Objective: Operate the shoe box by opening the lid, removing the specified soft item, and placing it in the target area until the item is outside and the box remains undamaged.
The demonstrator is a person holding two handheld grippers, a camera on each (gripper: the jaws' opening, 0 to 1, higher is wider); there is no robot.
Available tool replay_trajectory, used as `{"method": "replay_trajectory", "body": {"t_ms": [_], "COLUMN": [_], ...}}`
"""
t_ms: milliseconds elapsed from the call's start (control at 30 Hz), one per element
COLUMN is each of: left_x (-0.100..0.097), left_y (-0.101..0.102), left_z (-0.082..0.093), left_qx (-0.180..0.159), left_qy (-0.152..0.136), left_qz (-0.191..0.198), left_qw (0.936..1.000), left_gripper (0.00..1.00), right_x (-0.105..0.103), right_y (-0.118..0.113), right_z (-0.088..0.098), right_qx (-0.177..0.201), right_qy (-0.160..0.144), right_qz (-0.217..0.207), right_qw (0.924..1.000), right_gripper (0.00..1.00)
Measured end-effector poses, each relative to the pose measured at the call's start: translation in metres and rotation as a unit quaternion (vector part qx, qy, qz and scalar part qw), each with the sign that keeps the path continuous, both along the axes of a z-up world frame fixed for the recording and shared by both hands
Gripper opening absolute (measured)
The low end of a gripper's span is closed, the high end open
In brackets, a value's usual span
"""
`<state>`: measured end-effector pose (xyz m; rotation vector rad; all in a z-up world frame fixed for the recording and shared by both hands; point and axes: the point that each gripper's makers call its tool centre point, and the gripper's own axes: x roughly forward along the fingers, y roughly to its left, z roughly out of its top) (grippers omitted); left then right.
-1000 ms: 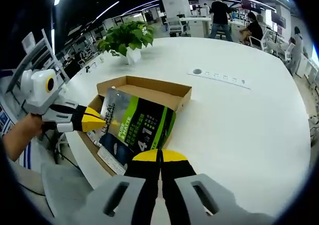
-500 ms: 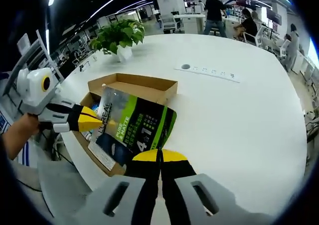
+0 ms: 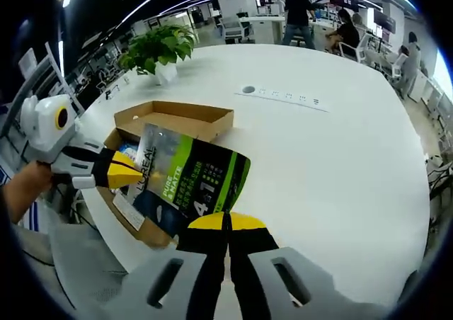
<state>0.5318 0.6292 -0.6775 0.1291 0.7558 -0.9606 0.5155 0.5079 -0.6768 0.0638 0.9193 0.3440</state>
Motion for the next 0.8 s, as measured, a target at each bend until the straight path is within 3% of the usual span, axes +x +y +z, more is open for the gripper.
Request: {"method": "replay_trajectory", "body": {"t_ms": [500, 800], "left_x": [0.0, 0.001], "left_y": [-0.028, -0.047], "left_z": [-0.008, -0.013], "left_qx": [-0.003, 0.011], "left_qy": [0.018, 0.021], "left_qz": [-0.012, -0.035], "left_qw": [0.9998, 0.9991], "left_gripper": [0.0, 0.0], "right_x": [0.0, 0.001], "right_y": [-0.029, -0.047], "right_z": [-0.01, -0.019], "right_qx": [-0.005, -0.011], "right_qy": [0.016, 0.028], "right_qz": [-0.017, -0.028], "right_qw": [0.9997, 0.9992], "right_gripper": [0.0, 0.0]}}
